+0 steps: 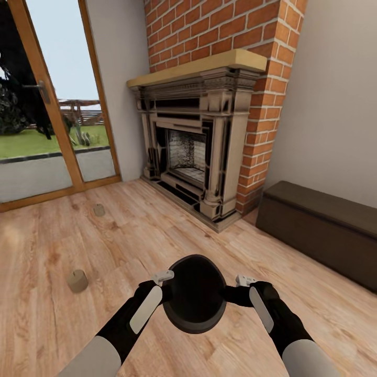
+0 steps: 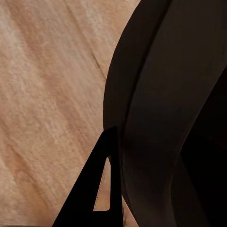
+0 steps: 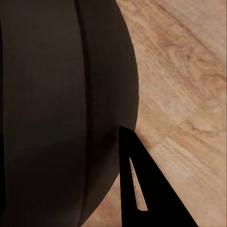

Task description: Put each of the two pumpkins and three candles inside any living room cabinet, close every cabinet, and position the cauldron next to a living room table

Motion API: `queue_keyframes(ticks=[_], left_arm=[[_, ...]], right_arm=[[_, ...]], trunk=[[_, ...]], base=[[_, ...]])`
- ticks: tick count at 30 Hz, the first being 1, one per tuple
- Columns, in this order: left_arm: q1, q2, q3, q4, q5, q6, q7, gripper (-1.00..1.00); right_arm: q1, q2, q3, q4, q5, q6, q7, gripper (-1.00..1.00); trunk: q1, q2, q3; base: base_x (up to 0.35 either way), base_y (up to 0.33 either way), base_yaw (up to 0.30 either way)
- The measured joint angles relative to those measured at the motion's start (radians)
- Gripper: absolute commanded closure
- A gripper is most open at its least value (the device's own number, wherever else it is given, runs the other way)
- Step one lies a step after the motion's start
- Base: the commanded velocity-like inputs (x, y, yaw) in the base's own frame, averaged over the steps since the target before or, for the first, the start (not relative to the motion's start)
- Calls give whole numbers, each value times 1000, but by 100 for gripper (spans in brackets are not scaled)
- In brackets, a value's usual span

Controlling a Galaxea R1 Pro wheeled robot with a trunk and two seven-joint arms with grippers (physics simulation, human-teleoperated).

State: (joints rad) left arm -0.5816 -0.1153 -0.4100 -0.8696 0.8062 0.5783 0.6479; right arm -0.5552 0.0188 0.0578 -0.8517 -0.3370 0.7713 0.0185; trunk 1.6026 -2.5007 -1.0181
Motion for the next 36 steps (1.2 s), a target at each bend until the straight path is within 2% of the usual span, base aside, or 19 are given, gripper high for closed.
queue_keyframes(ticks=[19, 36], left_arm=[[0, 0, 0, 0, 0, 0, 0, 100], [1, 0, 1, -2, -3, 1, 0, 100]], right_arm=[[0, 0, 0, 0, 0, 0, 0, 100], [0, 0, 1, 0, -3, -2, 0, 100]], trunk=[[0, 0, 2], [0, 0, 9]], base=[[2, 0, 265], [95, 0, 265]])
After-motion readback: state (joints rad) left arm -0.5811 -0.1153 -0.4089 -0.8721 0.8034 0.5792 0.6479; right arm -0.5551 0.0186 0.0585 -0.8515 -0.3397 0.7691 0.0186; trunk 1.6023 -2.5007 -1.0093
